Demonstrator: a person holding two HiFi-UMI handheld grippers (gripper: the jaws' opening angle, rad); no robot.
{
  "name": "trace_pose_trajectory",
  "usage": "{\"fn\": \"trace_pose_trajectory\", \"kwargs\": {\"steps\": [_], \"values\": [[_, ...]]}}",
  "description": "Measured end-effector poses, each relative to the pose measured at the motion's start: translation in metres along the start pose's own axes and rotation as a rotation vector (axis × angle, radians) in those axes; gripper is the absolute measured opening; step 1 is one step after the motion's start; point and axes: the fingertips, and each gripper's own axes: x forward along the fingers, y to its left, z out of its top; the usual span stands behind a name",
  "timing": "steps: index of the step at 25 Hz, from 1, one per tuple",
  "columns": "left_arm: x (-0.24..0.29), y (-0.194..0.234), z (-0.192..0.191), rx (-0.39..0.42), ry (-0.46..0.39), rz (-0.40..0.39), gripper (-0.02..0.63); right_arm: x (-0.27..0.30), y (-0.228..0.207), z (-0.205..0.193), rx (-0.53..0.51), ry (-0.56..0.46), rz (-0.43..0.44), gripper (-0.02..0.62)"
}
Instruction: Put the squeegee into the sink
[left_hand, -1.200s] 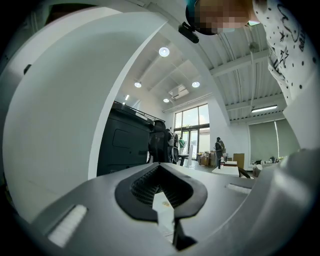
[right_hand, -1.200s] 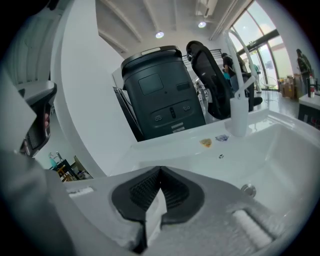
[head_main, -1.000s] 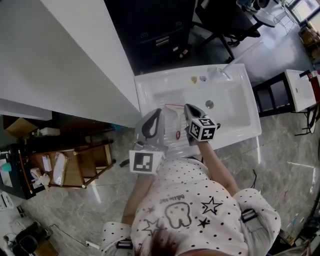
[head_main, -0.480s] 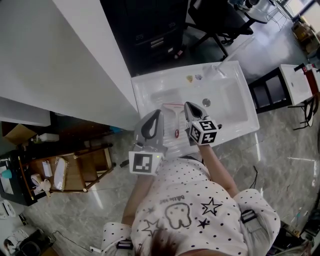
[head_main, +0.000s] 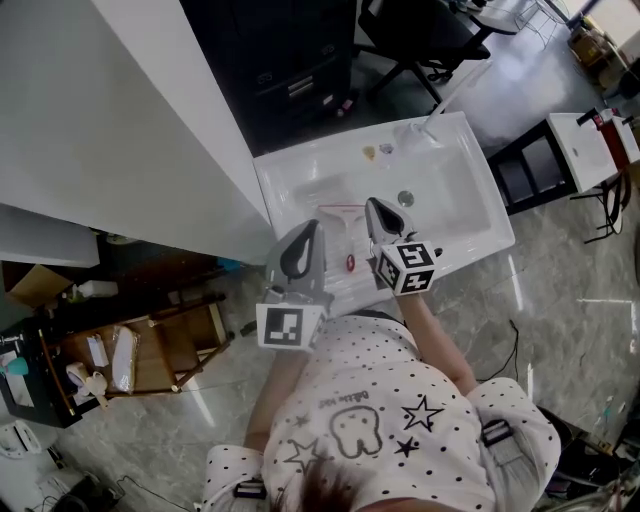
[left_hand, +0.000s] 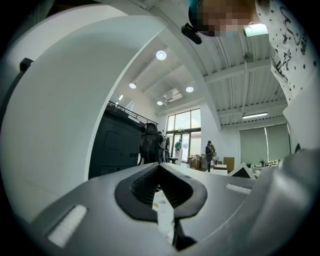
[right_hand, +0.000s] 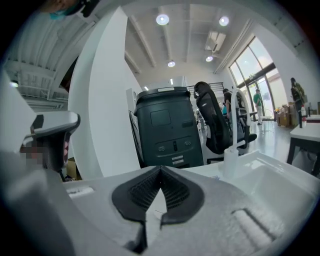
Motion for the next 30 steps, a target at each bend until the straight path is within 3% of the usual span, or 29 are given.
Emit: {"fn": "trace_pose_trajectory", "kwargs": {"steps": [16,22,30], "values": [[-0.016,-0.013,0.006,-0.003,-0.014,-0.050,-0.003,-0.054,0.033,0.065,-0.063,-0.212,0.028,-0.008],[-0.024,-0.012,0.003,-0.007,-0.007,-0.043,-0.004,-0.074,0.045,0.072,-0.095,-0.265,0.049,-0.008],[-0.034,-0.029,-0.007,-0.018,0.035,-0.094,-0.003,-0.094,0.061,0.062,-0.119,-0.269,0.077,-0.008]]}}
